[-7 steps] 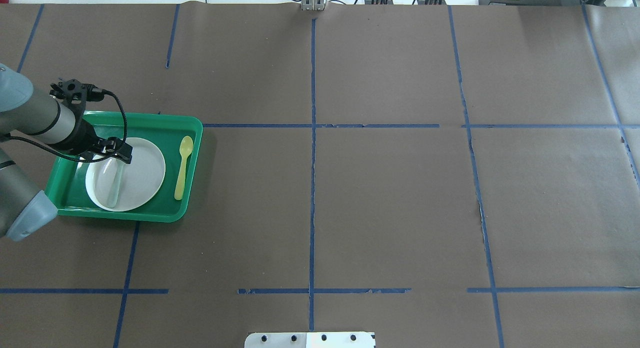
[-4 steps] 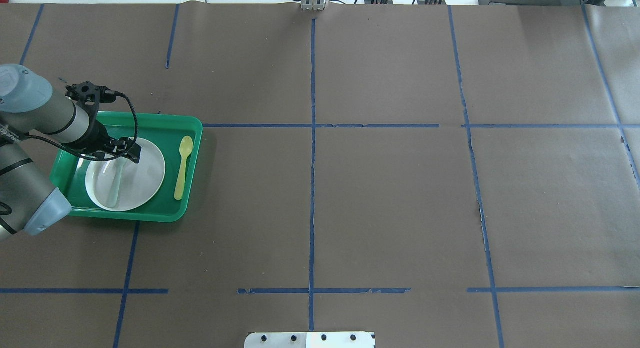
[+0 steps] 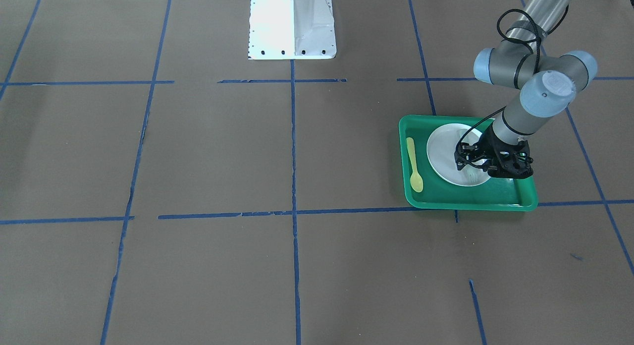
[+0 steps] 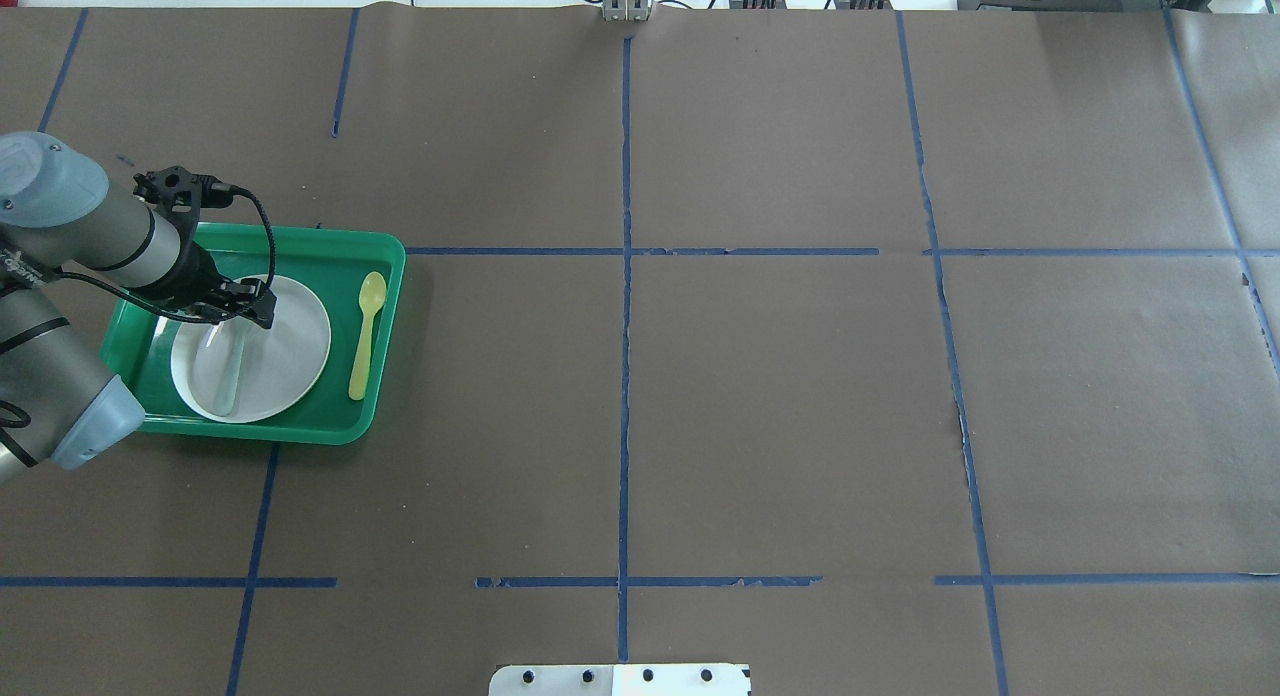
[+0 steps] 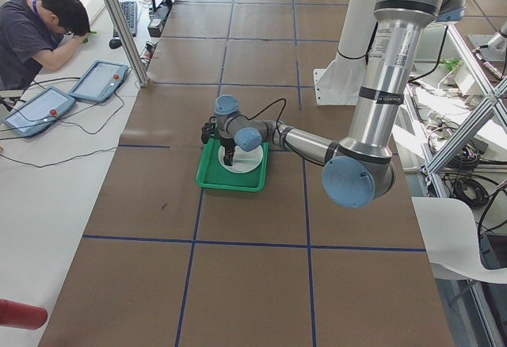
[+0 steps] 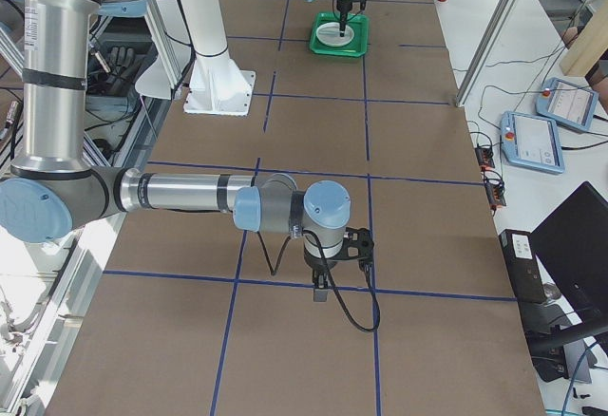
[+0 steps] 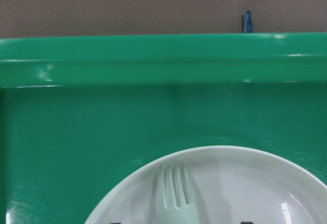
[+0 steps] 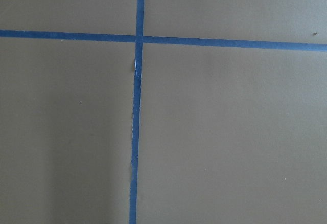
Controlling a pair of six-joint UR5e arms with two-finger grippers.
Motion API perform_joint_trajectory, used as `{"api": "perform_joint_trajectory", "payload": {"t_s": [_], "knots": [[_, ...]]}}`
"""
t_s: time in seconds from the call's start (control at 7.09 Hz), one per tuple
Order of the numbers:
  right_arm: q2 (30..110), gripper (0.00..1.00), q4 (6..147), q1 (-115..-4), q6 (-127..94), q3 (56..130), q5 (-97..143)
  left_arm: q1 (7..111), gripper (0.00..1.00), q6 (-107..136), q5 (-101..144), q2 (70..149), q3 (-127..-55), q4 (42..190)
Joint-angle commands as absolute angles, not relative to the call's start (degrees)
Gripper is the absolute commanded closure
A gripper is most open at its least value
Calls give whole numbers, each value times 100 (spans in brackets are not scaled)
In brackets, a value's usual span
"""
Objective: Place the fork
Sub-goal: 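Lower the left gripper and close it on the fork handle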
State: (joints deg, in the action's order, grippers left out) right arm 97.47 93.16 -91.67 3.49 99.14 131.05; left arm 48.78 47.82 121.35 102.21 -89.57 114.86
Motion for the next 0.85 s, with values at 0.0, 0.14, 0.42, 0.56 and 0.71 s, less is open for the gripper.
{"api": "perform_joint_trajectory", "payload": {"t_s": [0.0, 0.14, 0.42, 0.56, 0.71], "knots": [[9747, 0, 9316, -9167, 351, 9914, 13104, 4878, 36, 4773, 12129, 10222, -8956, 11487], [9747, 0, 9316, -9167, 352, 9914, 13104, 4878, 36, 4790, 12129, 10222, -8956, 11487], [9747, 0, 9316, -9167, 352, 9914, 13104, 4869, 59, 4799, 12129, 10213, -8956, 11487], [9747, 0, 9316, -9167, 352, 9914, 13104, 4869, 72, 4799, 12129, 10213, -8956, 11487], [9747, 0, 9316, -9167, 352, 9914, 13104, 4869, 84, 4790, 12129, 10204, -8965, 11487]]}}
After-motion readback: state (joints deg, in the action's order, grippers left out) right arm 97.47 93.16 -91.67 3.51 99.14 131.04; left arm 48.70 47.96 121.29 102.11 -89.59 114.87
